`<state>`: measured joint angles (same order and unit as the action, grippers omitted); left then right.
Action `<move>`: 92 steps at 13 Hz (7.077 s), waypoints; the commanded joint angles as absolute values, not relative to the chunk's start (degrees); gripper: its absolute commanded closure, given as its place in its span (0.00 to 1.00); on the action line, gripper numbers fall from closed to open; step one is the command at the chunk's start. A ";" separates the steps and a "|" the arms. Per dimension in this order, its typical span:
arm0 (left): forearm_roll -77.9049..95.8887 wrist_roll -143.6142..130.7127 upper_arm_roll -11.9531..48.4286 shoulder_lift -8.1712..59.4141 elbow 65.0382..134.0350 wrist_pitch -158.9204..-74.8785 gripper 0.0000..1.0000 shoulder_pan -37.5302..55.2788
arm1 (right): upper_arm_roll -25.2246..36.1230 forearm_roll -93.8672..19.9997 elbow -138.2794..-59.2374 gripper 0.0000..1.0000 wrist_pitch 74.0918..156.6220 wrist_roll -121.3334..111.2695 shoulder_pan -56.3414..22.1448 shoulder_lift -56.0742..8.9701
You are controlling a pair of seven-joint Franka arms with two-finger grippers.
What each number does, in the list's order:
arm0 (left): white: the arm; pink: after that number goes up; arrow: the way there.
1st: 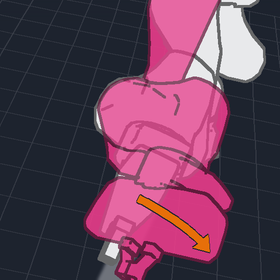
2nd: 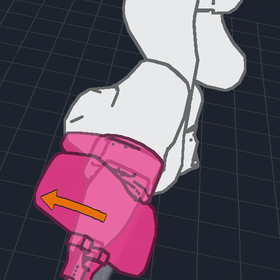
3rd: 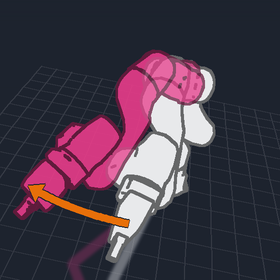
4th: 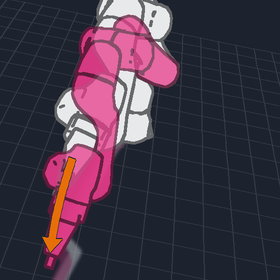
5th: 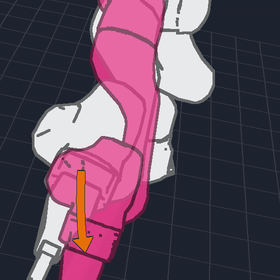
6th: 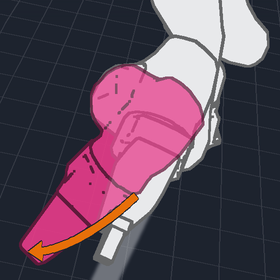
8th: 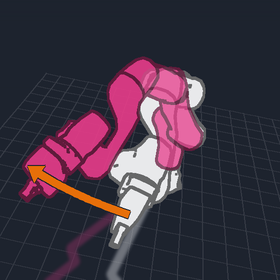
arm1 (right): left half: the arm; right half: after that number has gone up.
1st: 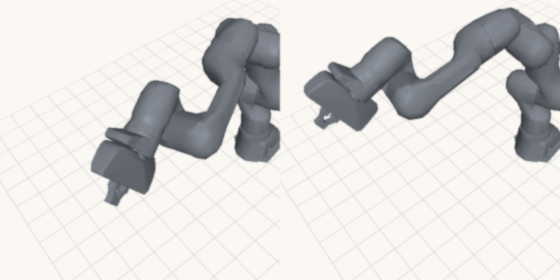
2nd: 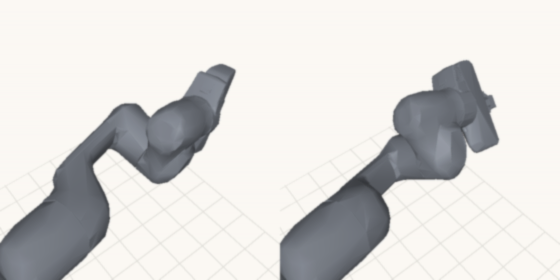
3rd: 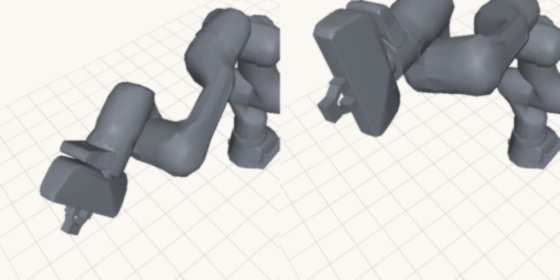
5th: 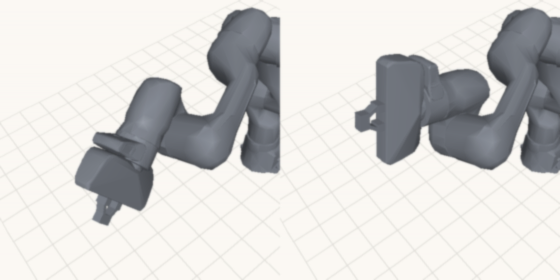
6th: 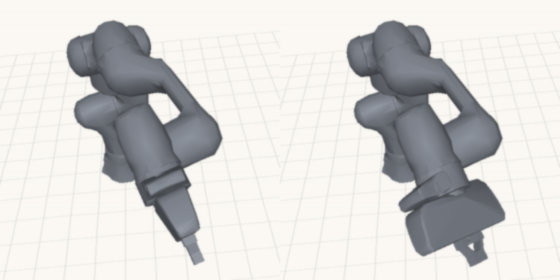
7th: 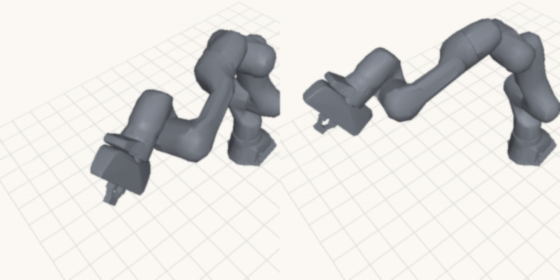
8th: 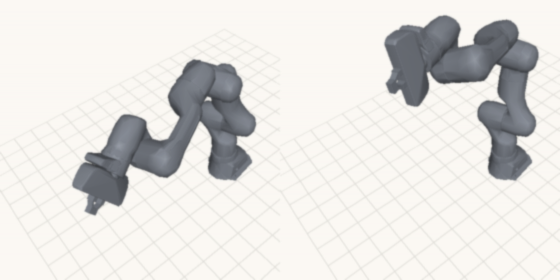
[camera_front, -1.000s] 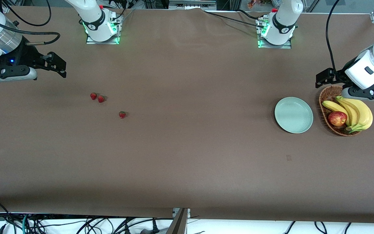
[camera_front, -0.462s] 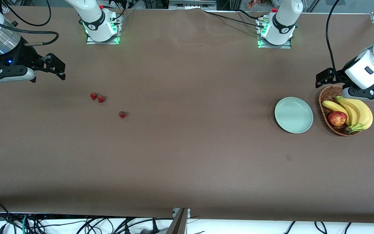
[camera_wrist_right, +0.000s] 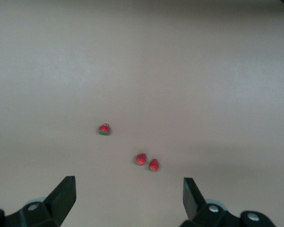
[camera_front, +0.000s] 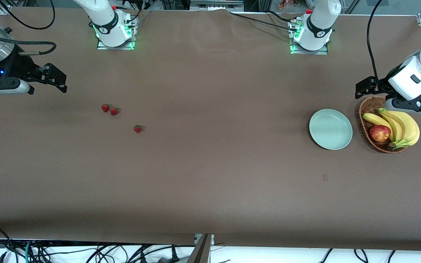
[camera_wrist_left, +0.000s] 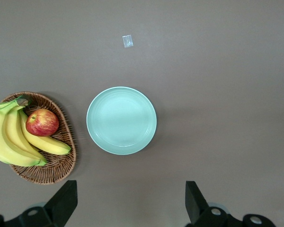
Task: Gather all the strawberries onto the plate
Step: 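Reach the right gripper down toward the cluster of strawberries, then grasp one red strawberry with the right gripper, then carry the strawberry to mid-table with the right gripper while the left gripper reaches, then grasp the strawberry with the left gripper while the right gripper returns, then place the strawberry on the plate while the right gripper grasps another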
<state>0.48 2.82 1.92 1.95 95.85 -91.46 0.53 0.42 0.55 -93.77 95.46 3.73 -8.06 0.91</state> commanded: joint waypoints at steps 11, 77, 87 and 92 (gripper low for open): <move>-0.09 3.96 1.93 1.32 95.80 -91.85 0.00 0.79 | -0.70 -5.89 -114.33 0.01 127.14 2.55 -13.62 -19.84; -20.04 -57.39 22.59 30.41 120.59 -147.31 0.67 2.02 | 26.55 -11.07 -137.37 0.13 141.41 2.02 -36.91 -16.60; 1.03 -21.60 12.77 21.46 110.74 -123.69 0.75 -1.84 | 25.40 -13.62 -137.46 0.63 143.53 1.67 -37.00 -19.86; 2.55 0.76 -1.38 20.91 114.16 -122.43 0.75 -2.02 | 21.81 -16.42 -131.34 0.79 141.95 3.94 -37.44 -18.98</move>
<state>0.96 -5.84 1.73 21.06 111.91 -121.53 -2.49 23.75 -13.39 -134.73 142.77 3.11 -36.89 -19.66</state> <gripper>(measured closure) 0.687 0.656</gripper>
